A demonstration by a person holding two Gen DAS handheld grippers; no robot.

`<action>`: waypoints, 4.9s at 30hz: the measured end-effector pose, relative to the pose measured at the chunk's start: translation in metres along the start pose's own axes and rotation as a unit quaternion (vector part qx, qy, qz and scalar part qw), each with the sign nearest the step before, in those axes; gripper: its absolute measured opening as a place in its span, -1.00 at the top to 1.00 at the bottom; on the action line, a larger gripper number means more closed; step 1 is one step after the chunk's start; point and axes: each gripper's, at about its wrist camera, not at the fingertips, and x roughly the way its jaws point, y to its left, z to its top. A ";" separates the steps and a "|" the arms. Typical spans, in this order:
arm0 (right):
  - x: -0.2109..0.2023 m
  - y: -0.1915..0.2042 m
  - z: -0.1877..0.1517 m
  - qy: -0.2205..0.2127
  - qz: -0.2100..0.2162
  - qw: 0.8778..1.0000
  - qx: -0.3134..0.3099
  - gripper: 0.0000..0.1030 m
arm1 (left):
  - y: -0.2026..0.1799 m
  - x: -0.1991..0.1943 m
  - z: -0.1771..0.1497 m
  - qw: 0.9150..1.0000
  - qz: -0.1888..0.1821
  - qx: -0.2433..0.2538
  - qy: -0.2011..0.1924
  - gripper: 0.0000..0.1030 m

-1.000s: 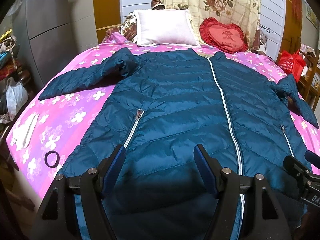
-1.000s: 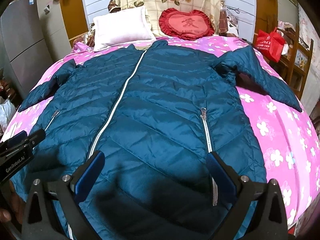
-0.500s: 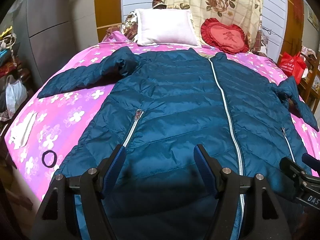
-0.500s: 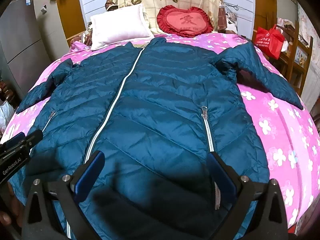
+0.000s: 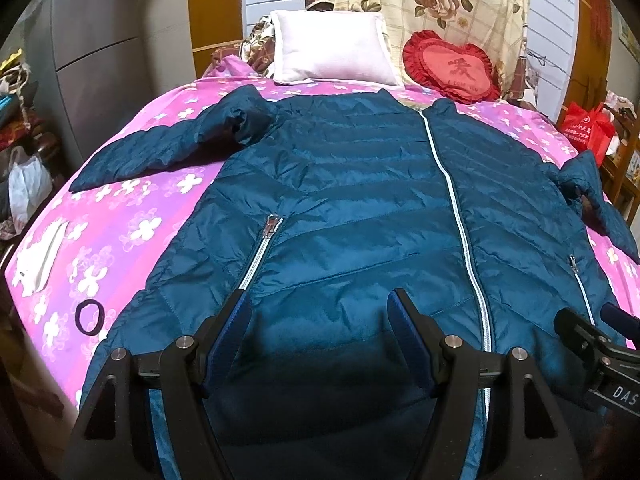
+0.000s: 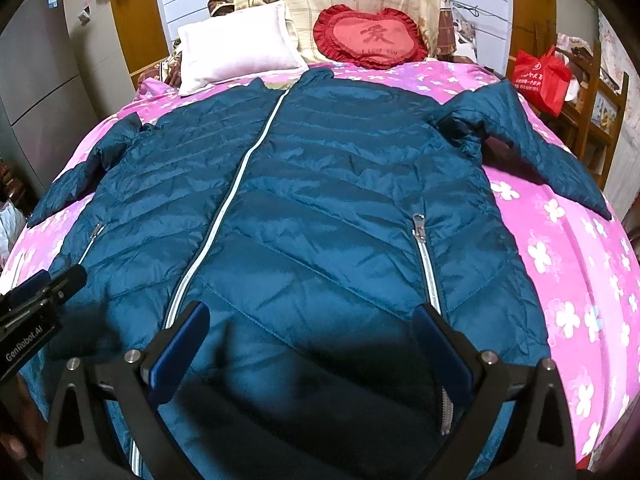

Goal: Fold large clothes

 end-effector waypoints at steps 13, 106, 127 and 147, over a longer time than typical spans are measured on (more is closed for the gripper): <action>0.013 0.007 0.011 0.007 0.010 1.000 0.004 -0.99 | 0.002 0.008 0.006 1.000 0.005 0.002 0.001 0.11; 0.094 0.076 0.062 0.038 0.050 0.997 -0.048 -1.00 | 0.439 0.172 0.134 0.913 0.132 -0.385 0.037 0.11; 0.083 0.080 0.063 0.035 0.069 0.996 -0.048 -1.00 | 0.291 0.053 0.196 0.973 -0.019 -0.218 -0.078 1.00; 0.065 -0.009 0.079 0.010 0.024 0.999 -0.023 -1.00 | -0.009 0.057 0.194 0.990 -0.139 0.001 -0.029 1.00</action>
